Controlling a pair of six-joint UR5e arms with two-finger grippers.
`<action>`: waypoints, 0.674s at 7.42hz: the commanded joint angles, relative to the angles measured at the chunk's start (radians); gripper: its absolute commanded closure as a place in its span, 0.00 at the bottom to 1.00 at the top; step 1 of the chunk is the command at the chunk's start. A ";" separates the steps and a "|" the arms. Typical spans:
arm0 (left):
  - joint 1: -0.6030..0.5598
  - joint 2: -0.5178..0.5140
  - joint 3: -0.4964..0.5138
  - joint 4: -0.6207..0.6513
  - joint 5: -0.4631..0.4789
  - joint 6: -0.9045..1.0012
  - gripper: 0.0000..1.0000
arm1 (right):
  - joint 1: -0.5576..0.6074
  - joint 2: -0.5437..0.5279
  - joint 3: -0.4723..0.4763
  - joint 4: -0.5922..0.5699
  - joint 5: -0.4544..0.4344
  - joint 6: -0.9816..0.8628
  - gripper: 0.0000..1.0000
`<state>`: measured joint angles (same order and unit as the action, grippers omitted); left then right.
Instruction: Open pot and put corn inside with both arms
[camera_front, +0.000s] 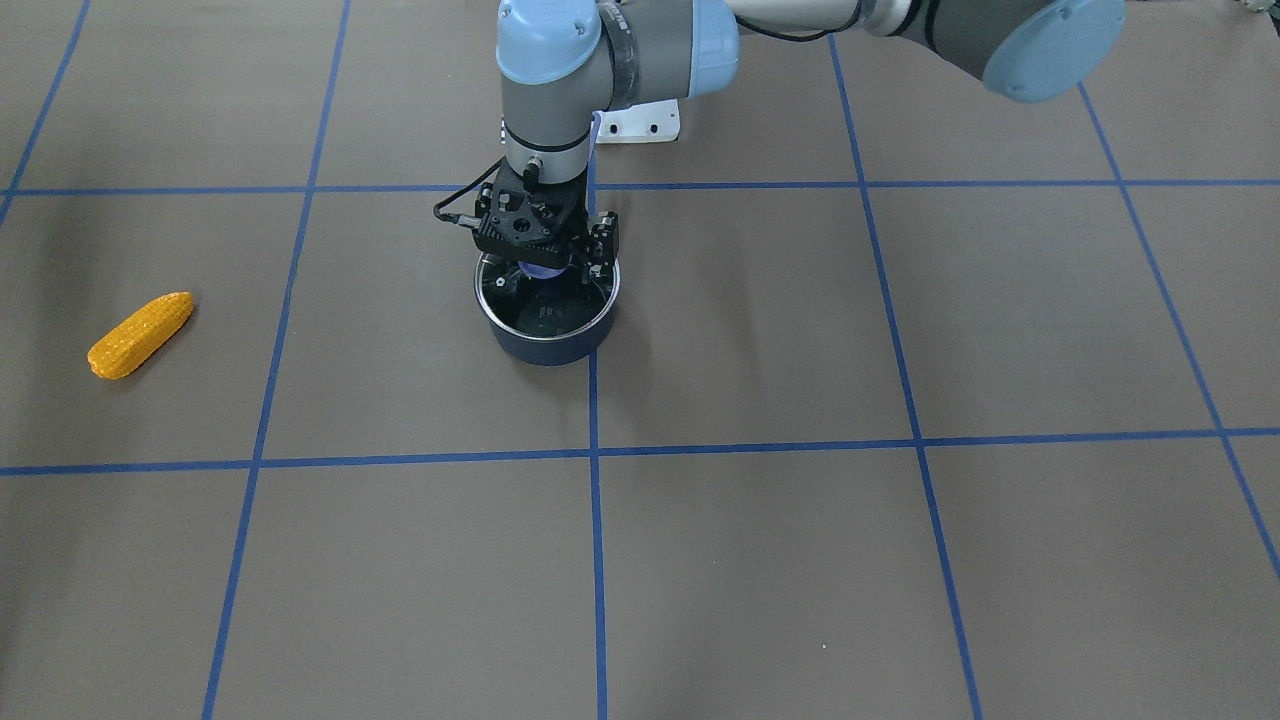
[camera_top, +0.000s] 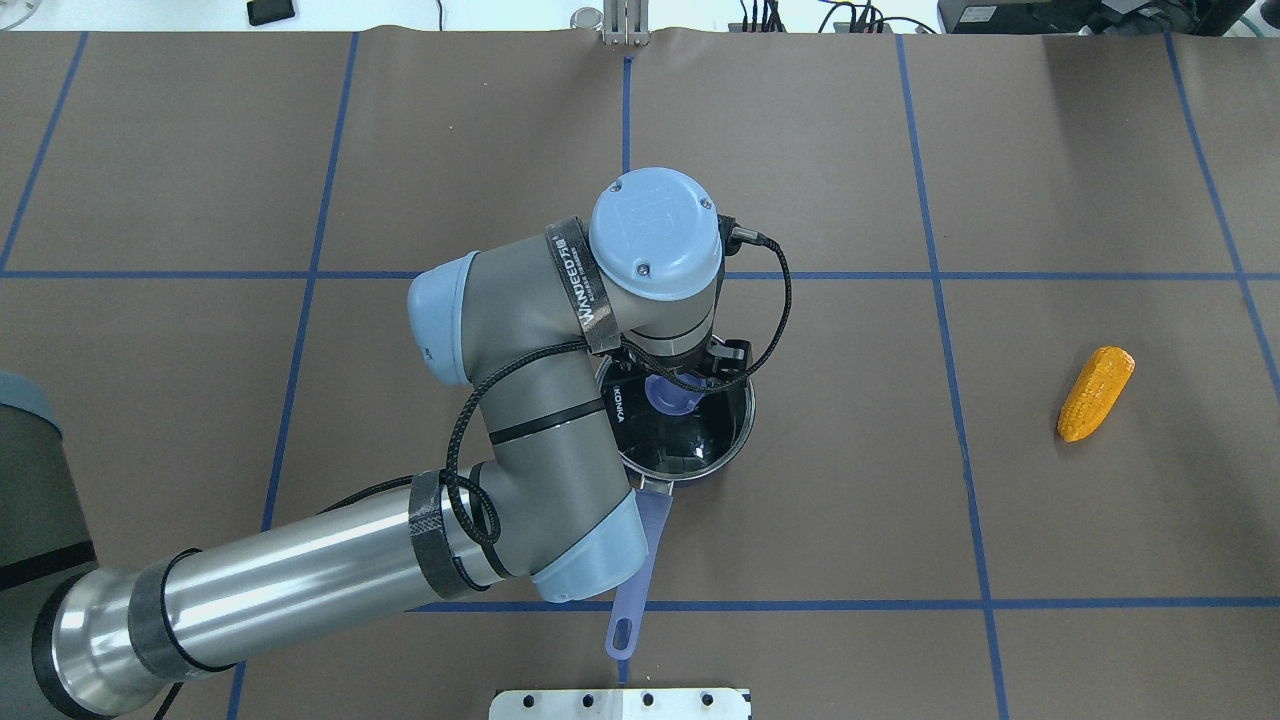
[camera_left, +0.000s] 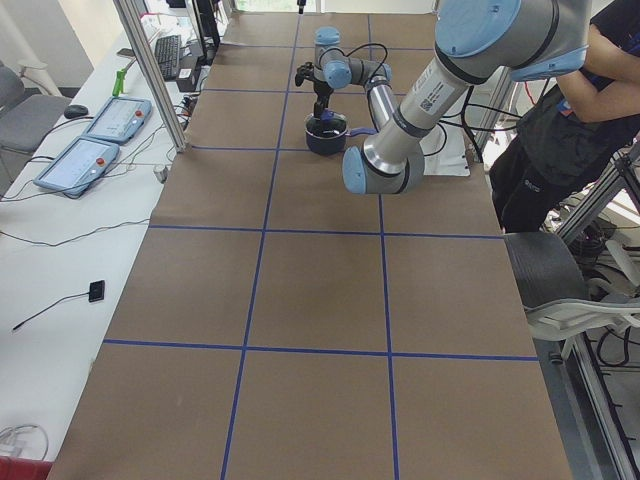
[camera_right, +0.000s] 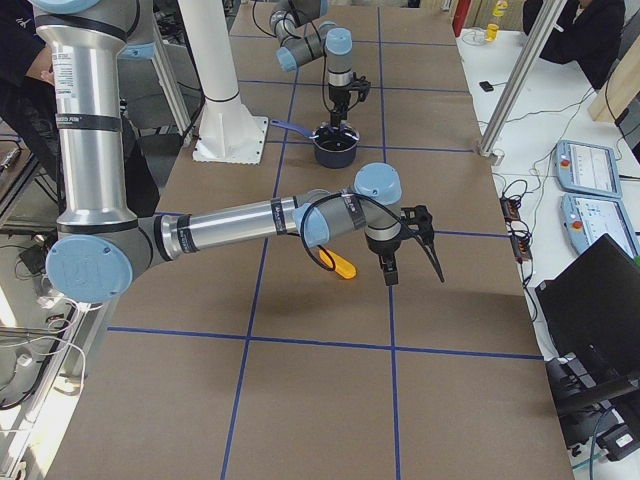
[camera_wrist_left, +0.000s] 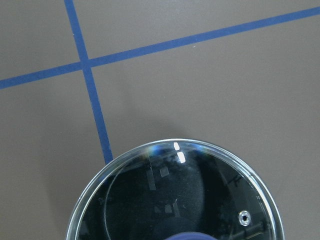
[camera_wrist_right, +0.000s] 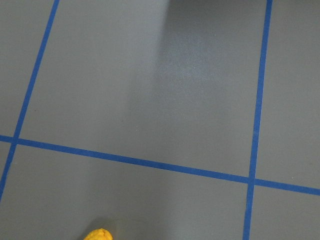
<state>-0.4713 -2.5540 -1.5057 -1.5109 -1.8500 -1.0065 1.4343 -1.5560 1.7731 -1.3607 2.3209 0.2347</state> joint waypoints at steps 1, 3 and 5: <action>0.002 -0.002 -0.002 0.000 0.000 0.002 0.02 | 0.000 0.001 0.000 0.000 0.000 0.000 0.00; 0.010 0.000 -0.002 0.000 0.002 0.000 0.03 | 0.000 0.001 0.000 0.000 0.000 0.000 0.00; 0.017 -0.002 -0.002 0.001 0.002 0.000 0.04 | 0.000 0.001 -0.001 0.000 0.000 0.000 0.00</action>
<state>-0.4581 -2.5546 -1.5078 -1.5107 -1.8485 -1.0062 1.4342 -1.5555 1.7730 -1.3606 2.3209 0.2347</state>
